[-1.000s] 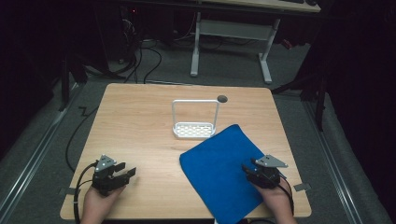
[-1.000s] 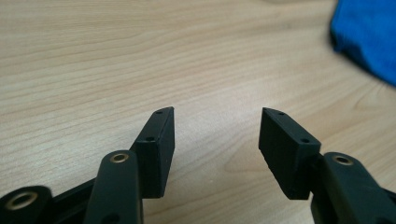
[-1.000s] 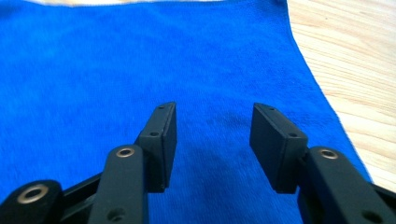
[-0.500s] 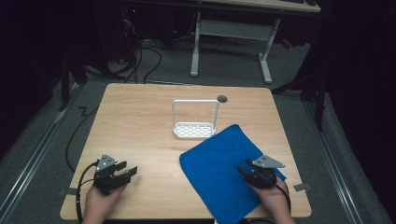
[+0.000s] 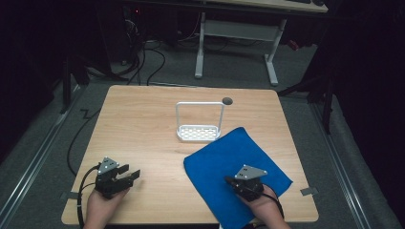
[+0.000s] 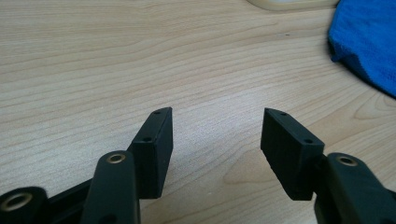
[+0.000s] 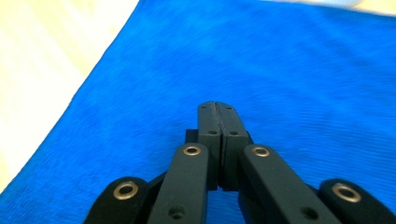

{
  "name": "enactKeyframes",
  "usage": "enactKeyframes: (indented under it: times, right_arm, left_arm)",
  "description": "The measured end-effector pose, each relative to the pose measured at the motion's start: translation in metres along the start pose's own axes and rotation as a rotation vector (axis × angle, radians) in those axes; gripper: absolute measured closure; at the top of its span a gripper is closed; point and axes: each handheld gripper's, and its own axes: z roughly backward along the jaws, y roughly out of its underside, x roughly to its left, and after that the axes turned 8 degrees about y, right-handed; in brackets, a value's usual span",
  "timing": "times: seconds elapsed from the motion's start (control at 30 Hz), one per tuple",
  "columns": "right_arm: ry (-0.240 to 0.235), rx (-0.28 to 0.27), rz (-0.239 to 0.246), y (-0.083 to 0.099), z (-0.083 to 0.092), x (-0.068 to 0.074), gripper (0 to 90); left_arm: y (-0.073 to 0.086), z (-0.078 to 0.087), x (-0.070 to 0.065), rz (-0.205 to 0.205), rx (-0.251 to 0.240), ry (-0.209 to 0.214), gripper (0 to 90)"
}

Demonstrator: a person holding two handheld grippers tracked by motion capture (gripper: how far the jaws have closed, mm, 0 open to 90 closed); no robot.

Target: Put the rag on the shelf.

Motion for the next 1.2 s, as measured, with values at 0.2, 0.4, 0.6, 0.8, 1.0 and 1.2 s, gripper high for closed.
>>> enactKeyframes:
  times: [0.2, 0.4, 0.6, 0.8, 1.0, 1.2]
  right_arm:
    - [-0.029, 0.038, 0.039, -0.001, -0.009, 0.01, 90.0]
    - [-0.068, 0.035, 0.059, -0.013, -0.019, 0.026, 90.0]
    - [-0.138, 0.02, 0.129, -0.033, -0.035, 0.058, 89.7]
    - [-0.124, -0.03, 0.113, -0.034, -0.024, 0.052, 88.2]
    - [-0.009, -0.054, -0.013, -0.015, -0.005, 0.005, 87.2]
    - [0.061, -0.048, -0.092, -0.004, 0.002, -0.022, 87.2]
  left_arm:
    - [-0.001, 0.001, 0.0, 0.002, -0.007, 0.007, 44.5]
    - [-0.002, 0.003, -0.004, 0.011, -0.022, 0.026, 44.6]
    - [-0.003, -0.004, -0.026, -0.041, 0.0, 0.066, 42.9]
    - [-0.006, -0.025, -0.073, -0.142, 0.072, 0.184, 45.8]
    - [-0.005, -0.052, -0.12, -0.214, 0.173, 0.321, 67.3]
    - [-0.001, -0.064, -0.133, -0.253, 0.244, 0.36, 72.5]
